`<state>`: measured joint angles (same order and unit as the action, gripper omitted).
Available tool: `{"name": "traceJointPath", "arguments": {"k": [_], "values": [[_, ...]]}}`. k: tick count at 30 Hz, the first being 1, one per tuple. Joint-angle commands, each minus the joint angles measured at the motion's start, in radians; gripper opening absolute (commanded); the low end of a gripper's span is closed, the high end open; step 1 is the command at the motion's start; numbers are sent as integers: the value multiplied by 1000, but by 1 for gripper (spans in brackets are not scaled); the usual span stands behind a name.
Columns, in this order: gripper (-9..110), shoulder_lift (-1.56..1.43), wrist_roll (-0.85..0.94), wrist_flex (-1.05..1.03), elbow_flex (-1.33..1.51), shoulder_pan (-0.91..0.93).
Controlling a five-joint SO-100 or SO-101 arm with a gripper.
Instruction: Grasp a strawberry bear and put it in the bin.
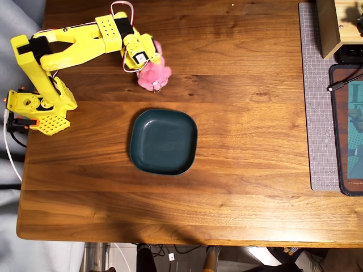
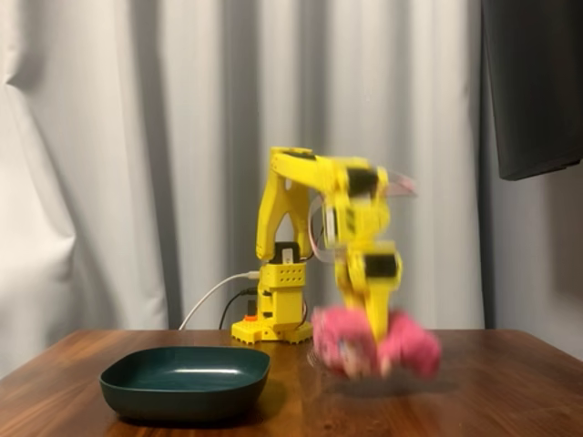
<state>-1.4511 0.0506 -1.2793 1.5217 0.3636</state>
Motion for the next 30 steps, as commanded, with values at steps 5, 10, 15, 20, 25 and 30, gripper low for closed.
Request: {"name": "traceJointPath", "arguments": {"k": [5, 10, 15, 20, 25, 30], "values": [[0, 357, 0, -442, -1025, -245], [0, 508, 8, -445, -1213, -453], [0, 669, 37, -445, -1410, -588], [0, 695, 46, -456, -1411, -655], [0, 706, 46, -517, -1382, -684], [0, 704, 46, -517, -1267, -718]]}}
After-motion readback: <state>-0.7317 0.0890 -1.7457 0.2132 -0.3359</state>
